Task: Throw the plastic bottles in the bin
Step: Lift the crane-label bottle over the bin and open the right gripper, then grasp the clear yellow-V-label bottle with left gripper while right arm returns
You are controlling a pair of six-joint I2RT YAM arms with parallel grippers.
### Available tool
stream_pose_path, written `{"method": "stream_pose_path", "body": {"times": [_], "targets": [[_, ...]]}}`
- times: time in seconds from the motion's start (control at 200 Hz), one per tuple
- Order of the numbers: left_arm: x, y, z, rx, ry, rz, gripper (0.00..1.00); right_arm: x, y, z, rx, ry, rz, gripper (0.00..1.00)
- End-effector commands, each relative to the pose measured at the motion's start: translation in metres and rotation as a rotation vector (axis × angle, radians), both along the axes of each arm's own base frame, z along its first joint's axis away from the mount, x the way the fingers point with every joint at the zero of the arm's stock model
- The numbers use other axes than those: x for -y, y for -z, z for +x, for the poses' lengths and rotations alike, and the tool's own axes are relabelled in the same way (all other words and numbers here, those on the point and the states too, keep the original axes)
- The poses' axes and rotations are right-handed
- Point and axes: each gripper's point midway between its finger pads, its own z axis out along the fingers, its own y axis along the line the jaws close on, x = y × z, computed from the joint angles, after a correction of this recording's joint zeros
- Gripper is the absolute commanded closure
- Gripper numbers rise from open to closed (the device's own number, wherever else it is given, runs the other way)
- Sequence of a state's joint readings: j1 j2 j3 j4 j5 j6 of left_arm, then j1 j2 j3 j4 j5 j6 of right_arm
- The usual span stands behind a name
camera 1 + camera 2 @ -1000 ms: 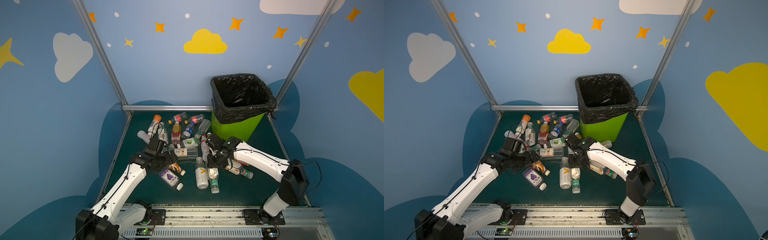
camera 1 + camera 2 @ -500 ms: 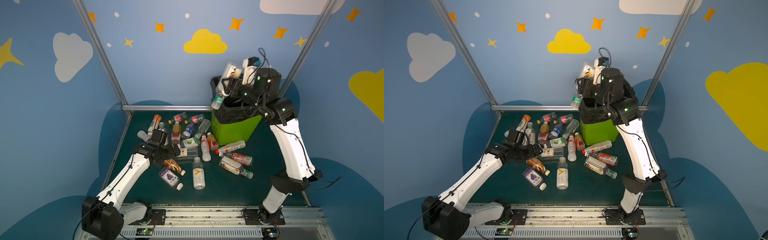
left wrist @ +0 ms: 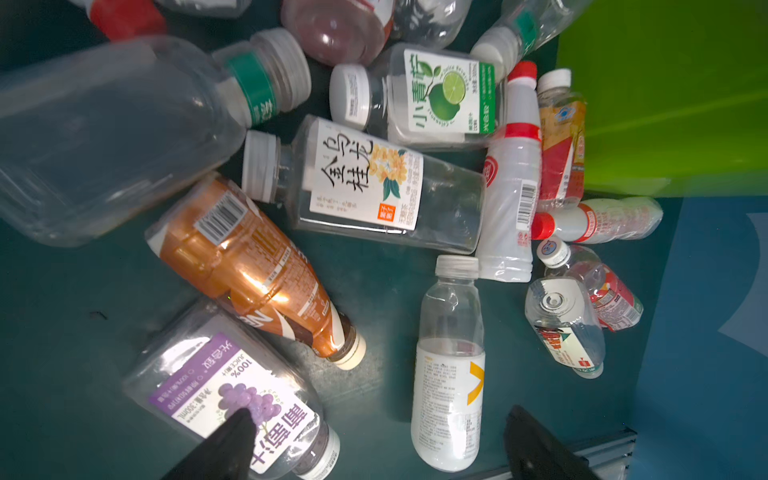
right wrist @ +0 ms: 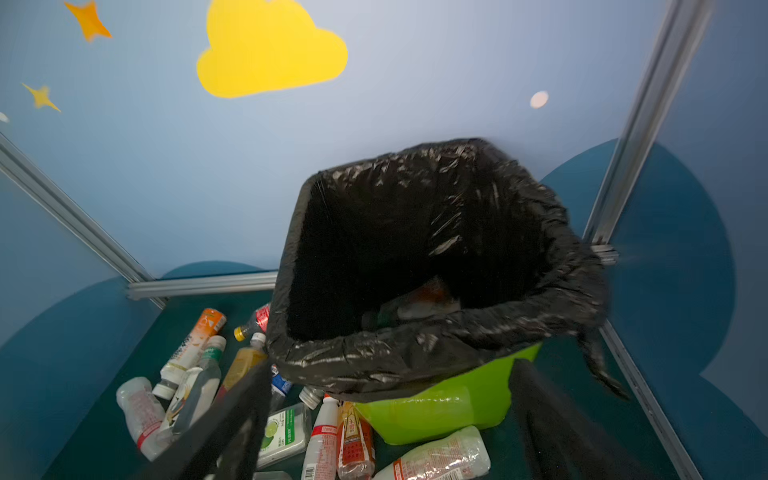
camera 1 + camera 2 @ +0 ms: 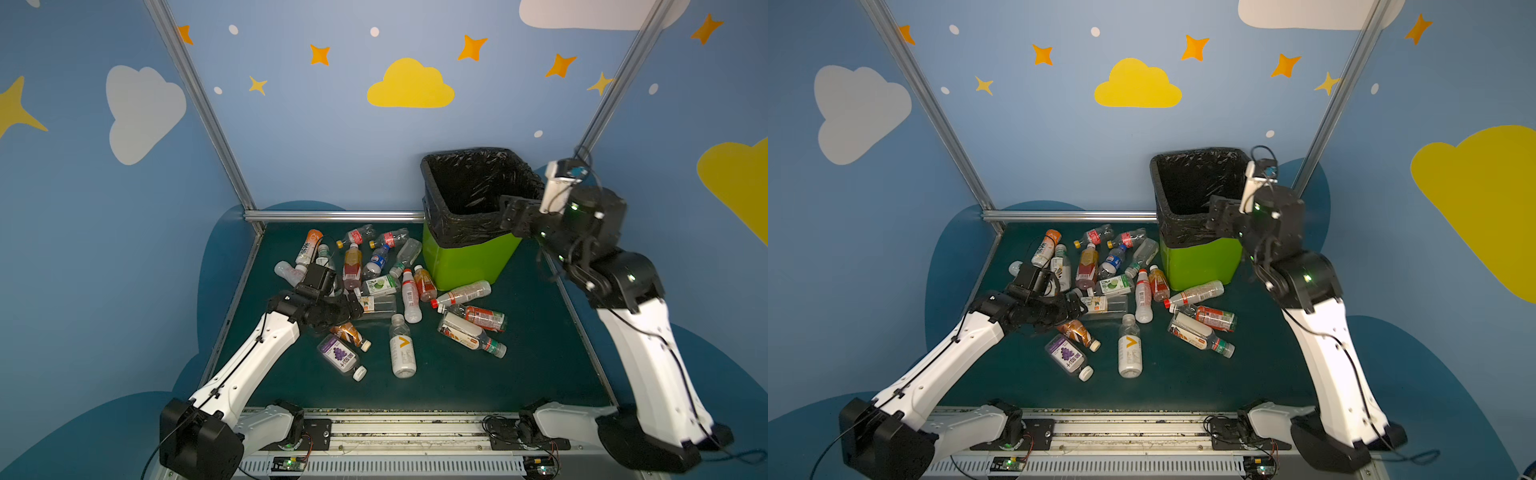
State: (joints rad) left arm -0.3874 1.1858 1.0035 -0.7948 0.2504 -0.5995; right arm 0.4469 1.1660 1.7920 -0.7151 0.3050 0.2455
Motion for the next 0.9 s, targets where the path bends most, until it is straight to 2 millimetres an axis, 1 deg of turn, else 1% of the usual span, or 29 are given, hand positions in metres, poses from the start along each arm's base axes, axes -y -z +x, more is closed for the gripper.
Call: {"method": "stream_pose_path", "body": {"times": [0.0, 0.065, 0.125, 0.19, 0.255, 0.33, 0.396, 0.456, 0.561, 0.676, 0.771, 0.896], "targets": [[0.010, 0.012, -0.014, -0.077, 0.017, 0.015, 0.15, -0.004, 0.039, -0.022, -0.096, -0.072, -0.028, 0.12], [0.015, 0.019, -0.020, -0.102, 0.021, 0.037, 0.18, -0.006, 0.070, -0.039, -0.195, -0.110, -0.036, 0.13], [0.021, 0.023, -0.025, -0.122, 0.024, 0.043, 0.20, -0.010, 0.104, -0.055, -0.308, -0.148, -0.042, 0.14], [0.023, 0.027, -0.027, -0.126, 0.011, 0.069, 0.21, -0.012, 0.144, -0.070, -0.442, -0.165, -0.042, 0.16], [0.030, 0.031, -0.030, -0.140, 0.020, 0.074, 0.23, -0.015, 0.185, -0.084, -0.571, -0.171, -0.032, 0.18], [0.038, 0.035, -0.034, -0.160, 0.032, 0.087, 0.25, -0.021, 0.230, -0.100, -0.710, -0.166, 0.002, 0.18], [0.045, 0.038, -0.036, -0.174, 0.047, 0.104, 0.25, -0.028, 0.262, -0.111, -0.804, -0.168, 0.037, 0.19], [0.053, 0.041, -0.038, -0.184, 0.066, 0.116, 0.25, -0.034, 0.285, -0.120, -0.867, -0.169, 0.056, 0.19], [0.069, 0.048, -0.039, -0.191, 0.102, 0.124, 0.22, -0.040, 0.314, -0.129, -0.945, -0.169, 0.046, 0.19], [0.082, 0.059, -0.039, -0.217, 0.127, 0.118, 0.19, -0.046, 0.335, -0.135, -1.004, -0.188, 0.021, 0.18], [0.089, 0.068, -0.035, -0.223, 0.150, 0.129, 0.15, -0.051, 0.341, -0.137, -1.014, -0.204, 0.023, 0.17], [0.094, 0.076, -0.028, -0.224, 0.187, 0.157, 0.15, -0.055, 0.342, -0.137, -1.005, -0.221, 0.030, 0.17]]}}
